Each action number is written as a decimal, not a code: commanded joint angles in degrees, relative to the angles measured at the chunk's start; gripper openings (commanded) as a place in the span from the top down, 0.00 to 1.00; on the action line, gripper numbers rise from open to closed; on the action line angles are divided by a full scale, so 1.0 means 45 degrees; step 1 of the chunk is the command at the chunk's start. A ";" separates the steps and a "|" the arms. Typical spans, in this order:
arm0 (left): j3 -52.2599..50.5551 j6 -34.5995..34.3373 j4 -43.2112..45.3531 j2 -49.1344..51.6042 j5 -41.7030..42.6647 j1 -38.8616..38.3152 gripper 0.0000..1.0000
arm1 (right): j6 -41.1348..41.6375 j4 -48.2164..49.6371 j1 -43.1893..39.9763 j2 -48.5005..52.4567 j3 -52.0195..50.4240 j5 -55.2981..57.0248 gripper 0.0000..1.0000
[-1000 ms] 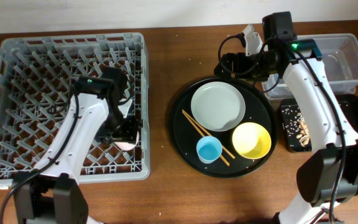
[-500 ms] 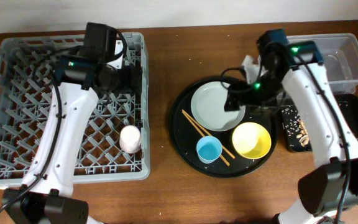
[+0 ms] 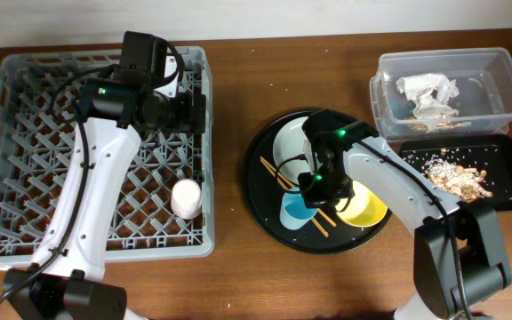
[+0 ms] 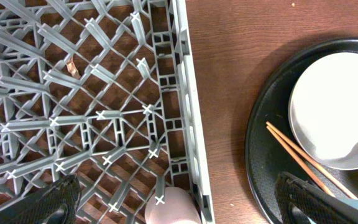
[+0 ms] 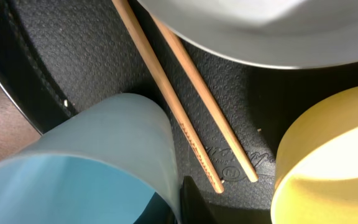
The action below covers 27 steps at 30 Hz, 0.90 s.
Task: Sort waste into correct bins and load items into the dishwasher rack
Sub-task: 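Grasp the blue cup with the right gripper and lift it, then hand the blue cup from the right gripper to the left gripper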
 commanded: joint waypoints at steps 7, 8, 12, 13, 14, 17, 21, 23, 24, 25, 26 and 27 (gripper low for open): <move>0.0126 0.2127 0.0335 0.0005 1.1468 0.2526 0.01 | 0.1098 0.3934 -0.1996 -0.2259 0.3531 -0.4580 0.96; 0.0126 0.2696 0.0316 0.0005 1.3192 0.3147 0.01 | 0.1200 0.4925 -0.2152 -0.2050 0.3526 -0.5756 0.96; 0.0117 0.4435 0.0321 0.0243 1.7709 0.3808 0.01 | 0.1248 0.7888 -0.2123 -0.1311 0.3521 -0.9641 0.96; 0.0112 0.4673 0.0321 0.0593 1.8544 0.3808 0.01 | 0.1253 0.8568 -0.2123 -0.1103 0.3521 -1.0554 0.96; 0.0097 0.4707 0.0321 0.0831 1.8680 0.3808 0.01 | 0.1248 0.8888 -0.2123 -0.1064 0.3521 -1.0831 0.96; 0.0058 0.4711 0.0321 0.1846 1.9545 0.3453 0.01 | 0.1248 0.9656 -0.2123 -0.1069 0.3521 -1.1453 0.96; 0.0058 0.4677 0.0369 0.2317 1.9895 0.2259 0.01 | 0.1243 0.9996 -0.1336 -0.0942 0.3521 -1.0870 0.96; 0.0058 0.4648 0.0364 0.2312 1.9895 0.1855 0.01 | 0.1243 1.0273 -0.0627 -0.0719 0.3521 -1.0622 0.96; 0.0058 0.4595 0.0364 0.2317 1.9895 0.1734 0.01 | 0.1243 1.0292 -0.0437 -0.0544 0.3521 -1.0418 0.96; 0.0058 0.4546 0.0359 0.2312 1.9895 0.1642 0.02 | 0.1287 1.0423 -0.0364 -0.0369 0.3521 -1.0433 0.96; 0.0058 0.4488 0.0359 0.2312 1.9895 0.1583 0.05 | 0.1394 1.0525 -0.0345 -0.0248 0.3521 -1.0433 0.96; 0.0058 0.4464 0.0359 0.2317 1.9895 0.1530 0.10 | 0.1394 1.0647 -0.0345 -0.0141 0.3521 -1.0433 0.96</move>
